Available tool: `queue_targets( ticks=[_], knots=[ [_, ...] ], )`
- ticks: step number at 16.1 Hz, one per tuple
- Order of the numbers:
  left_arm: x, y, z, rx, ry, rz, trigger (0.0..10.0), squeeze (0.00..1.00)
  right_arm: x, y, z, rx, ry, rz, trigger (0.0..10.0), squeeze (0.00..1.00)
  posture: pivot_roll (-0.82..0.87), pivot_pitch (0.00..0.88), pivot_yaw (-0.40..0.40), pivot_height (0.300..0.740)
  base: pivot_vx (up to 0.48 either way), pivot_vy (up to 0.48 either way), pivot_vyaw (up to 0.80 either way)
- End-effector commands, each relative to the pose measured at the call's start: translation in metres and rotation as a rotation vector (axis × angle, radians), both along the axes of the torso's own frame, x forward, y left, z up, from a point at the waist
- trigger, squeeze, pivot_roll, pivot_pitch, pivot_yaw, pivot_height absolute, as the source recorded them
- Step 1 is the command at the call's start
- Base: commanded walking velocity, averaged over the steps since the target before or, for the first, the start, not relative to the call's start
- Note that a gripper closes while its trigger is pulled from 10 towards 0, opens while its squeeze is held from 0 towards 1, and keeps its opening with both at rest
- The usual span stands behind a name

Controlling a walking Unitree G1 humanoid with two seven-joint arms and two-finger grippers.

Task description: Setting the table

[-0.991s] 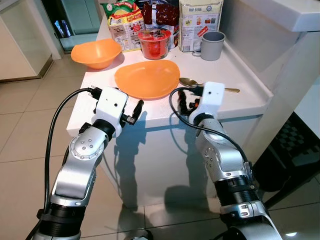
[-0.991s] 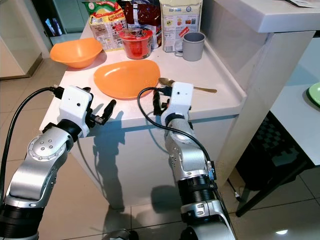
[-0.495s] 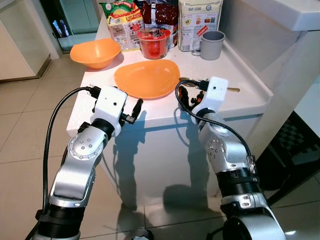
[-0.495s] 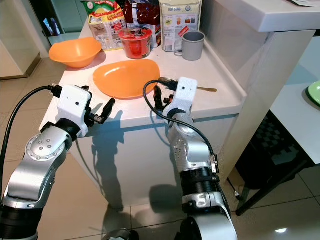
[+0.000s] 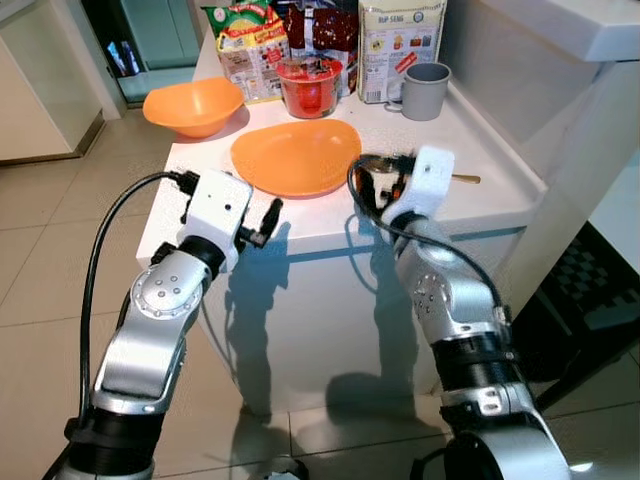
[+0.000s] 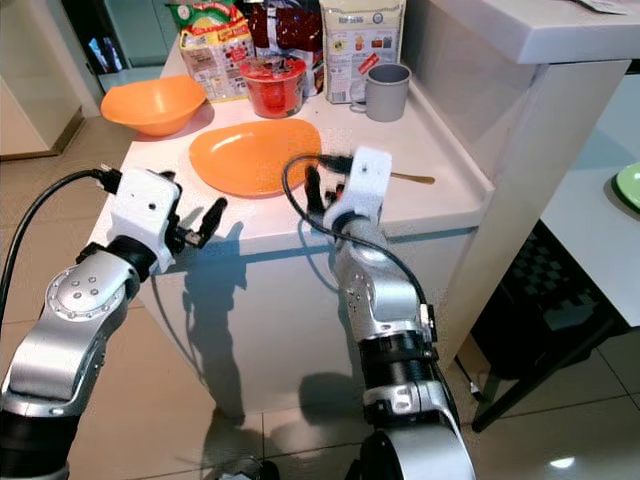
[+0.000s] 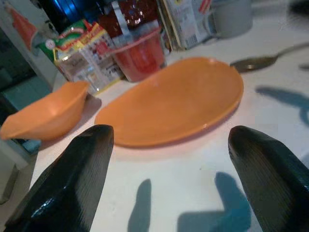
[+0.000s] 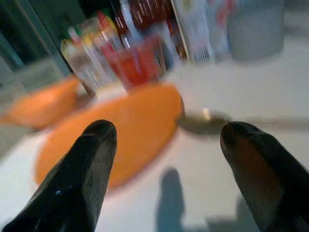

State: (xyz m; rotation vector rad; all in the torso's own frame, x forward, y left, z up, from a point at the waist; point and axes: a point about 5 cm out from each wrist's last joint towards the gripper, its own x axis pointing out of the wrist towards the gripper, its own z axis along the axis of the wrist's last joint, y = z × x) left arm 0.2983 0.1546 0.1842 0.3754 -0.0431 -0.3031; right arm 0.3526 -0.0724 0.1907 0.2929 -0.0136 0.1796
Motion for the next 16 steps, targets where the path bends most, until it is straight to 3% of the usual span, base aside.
queue_targets(
  ticks=[1, 6, 10, 16],
  knots=[
    [0.002, 0.0, 0.0, 0.021, -0.002, -0.016, 10.0, 0.0, -0.006, 0.008, 0.006, 0.003, -0.022, 0.02, 10.0, 0.0, 0.2, 0.0, 0.086, 0.74, 0.0, 0.0, 0.0],
    [0.022, 0.002, -0.002, 0.052, 0.0, -0.056, 10.0, 0.0, -0.019, -0.005, 0.033, -0.027, -0.15, 0.012, 10.0, 0.0, 0.15, 0.0, 0.103, 0.74, 0.0, 0.0, 0.0],
    [0.048, 0.003, -0.003, 0.109, 0.0, -0.094, 10.0, 0.0, -0.032, -0.021, 0.056, -0.032, -0.247, 0.041, 10.0, 0.0, 0.11, 0.0, 0.126, 0.74, 0.0, 0.0, 0.0],
    [0.078, 0.009, -0.019, 0.152, 0.062, -0.09, 10.0, 0.0, -0.044, -0.021, 0.061, -0.008, -0.257, 0.084, 10.0, 0.0, 0.07, 0.0, 0.137, 0.74, 0.0, 0.0, 0.0]
  ],
)
